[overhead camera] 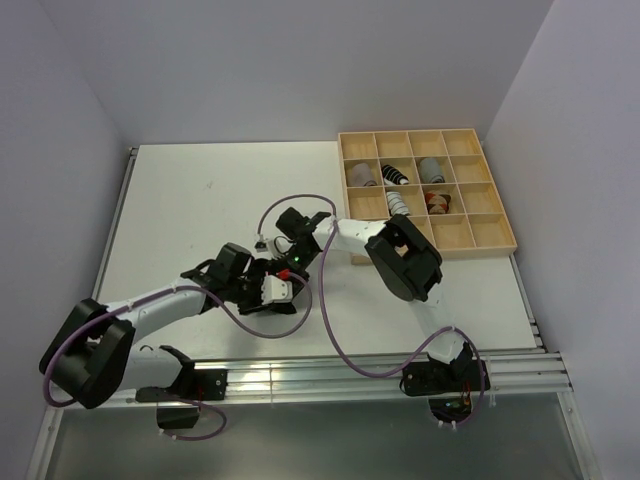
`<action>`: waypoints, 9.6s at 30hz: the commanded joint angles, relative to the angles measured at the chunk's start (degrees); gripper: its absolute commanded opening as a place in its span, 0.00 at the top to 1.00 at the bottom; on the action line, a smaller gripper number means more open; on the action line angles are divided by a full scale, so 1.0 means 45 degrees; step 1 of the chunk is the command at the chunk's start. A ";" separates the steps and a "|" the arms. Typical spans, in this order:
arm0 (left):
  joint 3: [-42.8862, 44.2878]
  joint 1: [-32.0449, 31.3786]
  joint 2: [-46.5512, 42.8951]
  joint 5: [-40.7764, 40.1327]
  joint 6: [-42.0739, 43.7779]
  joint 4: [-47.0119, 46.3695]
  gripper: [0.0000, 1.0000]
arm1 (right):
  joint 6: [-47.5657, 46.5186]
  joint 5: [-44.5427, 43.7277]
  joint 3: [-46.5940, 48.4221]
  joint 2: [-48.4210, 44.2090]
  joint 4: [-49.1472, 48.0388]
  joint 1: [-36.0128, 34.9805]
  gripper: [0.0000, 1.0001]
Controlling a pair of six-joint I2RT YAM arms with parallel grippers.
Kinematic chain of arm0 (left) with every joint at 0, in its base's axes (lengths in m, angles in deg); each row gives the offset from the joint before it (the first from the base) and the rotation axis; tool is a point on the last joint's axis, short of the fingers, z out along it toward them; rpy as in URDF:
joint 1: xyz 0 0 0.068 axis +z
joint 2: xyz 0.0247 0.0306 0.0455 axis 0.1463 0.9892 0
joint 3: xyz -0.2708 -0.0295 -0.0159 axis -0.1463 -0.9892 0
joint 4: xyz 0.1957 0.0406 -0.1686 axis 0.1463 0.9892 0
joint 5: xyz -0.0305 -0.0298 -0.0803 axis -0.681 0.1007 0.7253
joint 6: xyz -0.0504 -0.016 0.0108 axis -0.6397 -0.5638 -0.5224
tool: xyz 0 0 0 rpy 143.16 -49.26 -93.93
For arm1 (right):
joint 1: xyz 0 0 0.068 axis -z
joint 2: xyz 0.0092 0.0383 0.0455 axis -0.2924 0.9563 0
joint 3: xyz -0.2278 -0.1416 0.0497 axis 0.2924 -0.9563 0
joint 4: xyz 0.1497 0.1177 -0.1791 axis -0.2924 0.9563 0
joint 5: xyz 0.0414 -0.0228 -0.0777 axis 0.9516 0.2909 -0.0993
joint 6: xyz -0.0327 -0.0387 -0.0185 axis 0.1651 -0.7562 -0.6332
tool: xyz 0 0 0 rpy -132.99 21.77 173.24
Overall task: Roll the socks
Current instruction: Roll the sock at the center of the board.
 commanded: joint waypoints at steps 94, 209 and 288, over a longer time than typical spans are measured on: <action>1.1365 0.6441 0.9267 0.5135 0.2082 1.2212 0.52 | -0.2056 -1.3653 -0.4143 -0.2639 -0.7044 -0.6063 0.79; -0.0531 -0.0041 -0.2415 -0.0434 -0.0068 0.0706 0.10 | -0.0688 0.0293 0.0525 0.2460 0.0593 -0.0438 0.82; 0.8922 0.2615 0.9092 0.5112 0.4405 1.3031 0.89 | 0.0229 -1.5235 -0.5628 -0.3322 -0.8744 -0.6571 0.90</action>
